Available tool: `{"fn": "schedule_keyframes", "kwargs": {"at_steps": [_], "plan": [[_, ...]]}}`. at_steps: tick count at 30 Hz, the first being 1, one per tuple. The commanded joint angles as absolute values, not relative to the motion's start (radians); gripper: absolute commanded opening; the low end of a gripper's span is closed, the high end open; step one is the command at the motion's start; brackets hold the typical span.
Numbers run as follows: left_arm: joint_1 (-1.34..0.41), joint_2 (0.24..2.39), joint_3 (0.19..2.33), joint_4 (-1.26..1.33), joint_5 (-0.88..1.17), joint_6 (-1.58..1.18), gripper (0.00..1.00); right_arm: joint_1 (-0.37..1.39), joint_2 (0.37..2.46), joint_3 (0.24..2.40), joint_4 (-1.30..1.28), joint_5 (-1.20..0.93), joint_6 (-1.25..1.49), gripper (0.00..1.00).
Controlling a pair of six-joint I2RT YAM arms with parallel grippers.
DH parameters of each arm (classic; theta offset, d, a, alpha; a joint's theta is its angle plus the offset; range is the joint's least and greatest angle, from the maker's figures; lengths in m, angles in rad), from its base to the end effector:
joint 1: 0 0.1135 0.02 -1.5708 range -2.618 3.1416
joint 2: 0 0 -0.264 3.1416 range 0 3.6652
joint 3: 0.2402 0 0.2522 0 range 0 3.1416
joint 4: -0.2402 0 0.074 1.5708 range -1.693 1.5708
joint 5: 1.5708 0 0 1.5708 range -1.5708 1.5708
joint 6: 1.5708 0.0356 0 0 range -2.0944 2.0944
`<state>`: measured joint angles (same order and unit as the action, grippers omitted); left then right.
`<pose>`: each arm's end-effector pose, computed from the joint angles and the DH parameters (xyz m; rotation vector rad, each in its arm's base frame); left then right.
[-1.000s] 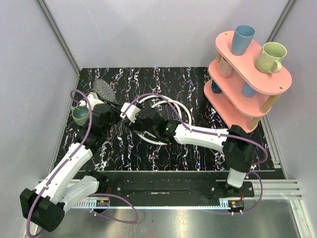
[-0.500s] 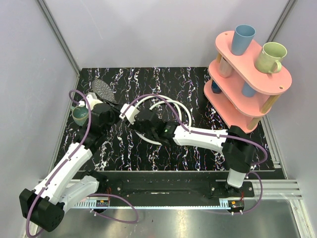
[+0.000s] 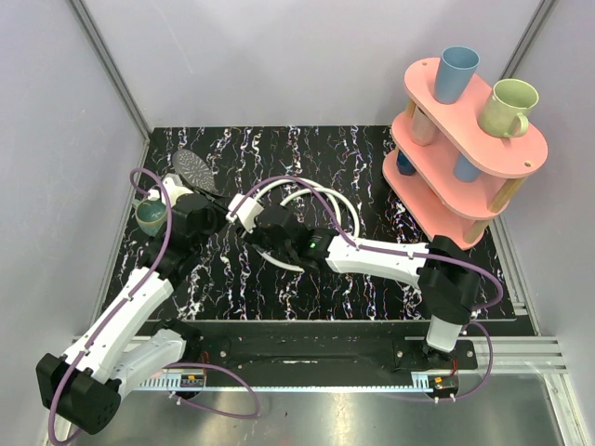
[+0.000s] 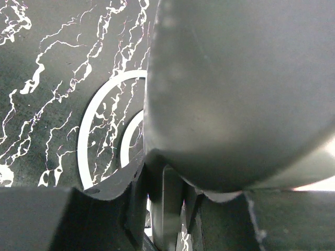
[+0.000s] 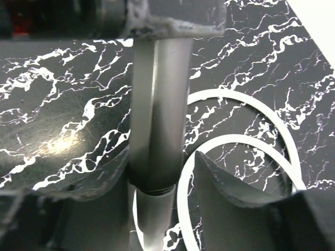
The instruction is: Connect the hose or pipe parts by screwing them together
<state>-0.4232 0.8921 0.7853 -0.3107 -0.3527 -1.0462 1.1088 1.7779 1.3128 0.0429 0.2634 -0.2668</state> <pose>0.1896 -0.0719 0.3090 -0.8330 1.8314 -0.6071 0.1951 0.3709 0.2712 -1.1266 1.6387 0.2844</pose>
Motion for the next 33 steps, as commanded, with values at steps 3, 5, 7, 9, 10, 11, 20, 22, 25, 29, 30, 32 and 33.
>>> {"fn": "schedule_keyframes", "kwargs": {"at_steps": [3, 5, 7, 9, 10, 11, 20, 22, 25, 29, 30, 32, 33], "plan": [[-0.419, 0.873, 0.847, -0.247, -0.393, -1.022, 0.00, 1.098, 1.729, 1.302, 0.029, 0.279, -0.253, 0.59], [-0.419, 0.873, 0.850, -0.247, -0.393, -1.020, 0.00, 1.098, 1.727, 1.296, 0.025, 0.272, -0.249, 0.64], [-0.419, 0.876, 0.857, -0.247, -0.393, -1.017, 0.00, 1.100, 1.715, 1.286, 0.031, 0.259, -0.247, 0.63], [-0.419, 0.880, 0.861, -0.247, -0.384, -1.014, 0.00, 1.098, 1.706, 1.272, 0.035, 0.258, -0.247, 0.55], [-0.419, 0.881, 0.859, -0.247, -0.382, -1.014, 0.00, 1.098, 1.703, 1.269, 0.043, 0.258, -0.248, 0.44], [-0.419, 0.881, 0.858, -0.247, -0.376, -1.017, 0.00, 1.098, 1.701, 1.264, 0.048, 0.258, -0.255, 0.36], [-0.407, 0.700, 0.490, 0.394, -0.082, -0.844, 0.00, 0.968, 1.591, 1.190, 0.149, -0.133, -0.193, 0.00], [-0.394, 0.689, 0.387, 0.519, -0.032, -0.867, 0.00, 0.895, 1.548, 1.166, 0.192, -0.382, -0.178, 0.00], [-0.387, 0.713, 0.242, 0.913, 0.092, -0.887, 0.00, 0.804, 1.537, 1.163, 0.221, -0.652, -0.118, 0.00], [-0.385, 0.852, 0.129, 1.366, 0.150, -0.914, 0.00, 0.682, 1.568, 1.135, 0.342, -0.911, 0.044, 0.00], [-0.384, 0.876, 0.123, 1.400, 0.164, -0.916, 0.00, 0.654, 1.592, 1.123, 0.454, -0.966, 0.096, 0.00], [-0.382, 0.922, 0.120, 1.448, 0.198, -0.925, 0.00, 0.612, 1.617, 1.101, 0.537, -1.049, 0.242, 0.07], [-0.382, 0.952, 0.123, 1.454, 0.198, -0.927, 0.00, 0.612, 1.620, 1.109, 0.485, -1.049, 0.251, 0.09]]}}
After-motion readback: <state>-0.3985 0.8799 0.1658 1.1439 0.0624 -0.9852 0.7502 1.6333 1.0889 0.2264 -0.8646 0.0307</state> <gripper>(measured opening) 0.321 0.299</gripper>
